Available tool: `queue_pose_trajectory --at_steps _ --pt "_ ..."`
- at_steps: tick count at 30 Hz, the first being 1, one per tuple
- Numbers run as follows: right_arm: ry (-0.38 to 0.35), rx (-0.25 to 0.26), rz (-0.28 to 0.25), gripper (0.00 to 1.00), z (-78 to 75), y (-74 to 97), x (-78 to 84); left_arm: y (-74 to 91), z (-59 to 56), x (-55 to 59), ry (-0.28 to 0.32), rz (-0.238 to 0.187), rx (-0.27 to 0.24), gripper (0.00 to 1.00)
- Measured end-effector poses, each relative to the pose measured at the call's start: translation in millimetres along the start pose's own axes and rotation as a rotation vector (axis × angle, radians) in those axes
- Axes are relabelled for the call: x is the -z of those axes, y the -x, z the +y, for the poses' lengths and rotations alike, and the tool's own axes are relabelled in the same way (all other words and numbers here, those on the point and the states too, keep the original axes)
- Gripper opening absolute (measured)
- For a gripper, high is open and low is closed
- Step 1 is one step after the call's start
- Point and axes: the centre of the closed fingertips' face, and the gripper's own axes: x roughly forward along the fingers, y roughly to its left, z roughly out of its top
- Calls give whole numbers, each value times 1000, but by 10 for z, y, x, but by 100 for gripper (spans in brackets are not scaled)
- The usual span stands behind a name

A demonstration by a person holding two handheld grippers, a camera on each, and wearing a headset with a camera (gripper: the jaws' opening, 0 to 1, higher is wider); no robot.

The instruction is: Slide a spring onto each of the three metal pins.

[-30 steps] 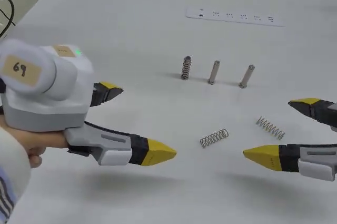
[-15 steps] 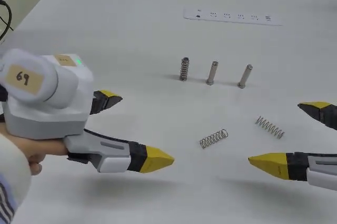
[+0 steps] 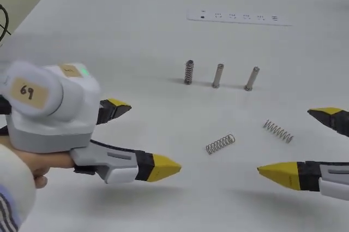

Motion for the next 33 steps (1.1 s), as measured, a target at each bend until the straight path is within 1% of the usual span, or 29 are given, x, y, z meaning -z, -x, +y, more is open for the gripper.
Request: queue_pose_trajectory --at_steps 4,7,9,11,13,15,16,19,20,23,24,25,26,28,30,33 --pt "4 -4 3 99 23 7 -3 -72 -25 -3 -20 8 8 82" --pt "0 0 2 99 22 18 -18 -128 -48 0 -17 8 30 79" --pt "4 6 0 99 12 24 -29 -180 -66 10 -26 14 41 77" --pt "3 6 -1 99 11 29 -33 -232 -66 -1 -30 8 47 77" --pt "1 7 -1 99 10 35 -32 -282 -96 -26 -32 2 56 76" --pt "2 10 1 99 7 40 -29 -323 -150 -31 -58 9 70 74" --pt "3 12 1 99 6 46 -27 -355 -204 -39 -75 10 82 74" --pt "6 16 0 99 -1 58 -25 -448 -343 -65 -93 -3 113 71" --pt "6 18 3 99 -2 62 -20 -478 -369 -65 -99 -3 122 70" --pt "9 24 12 99 -11 73 -5 -561 -422 -44 -108 6 139 67" --pt "9 25 13 99 -10 78 -3 -598 -441 -42 -121 8 141 66" --pt "8 25 13 99 -8 80 -3 -628 -452 -46 -142 9 141 64" --pt "7 24 13 99 -4 80 -2 -666 -477 -51 -194 11 154 62" --pt "10 19 10 99 14 78 -8 -713 -531 -38 -206 20 177 57" --pt "15 15 18 99 31 76 -2 -751 -559 -34 -219 27 190 55" --pt "20 15 17 99 43 72 -14 -810 -588 -58 -231 25 208 53"
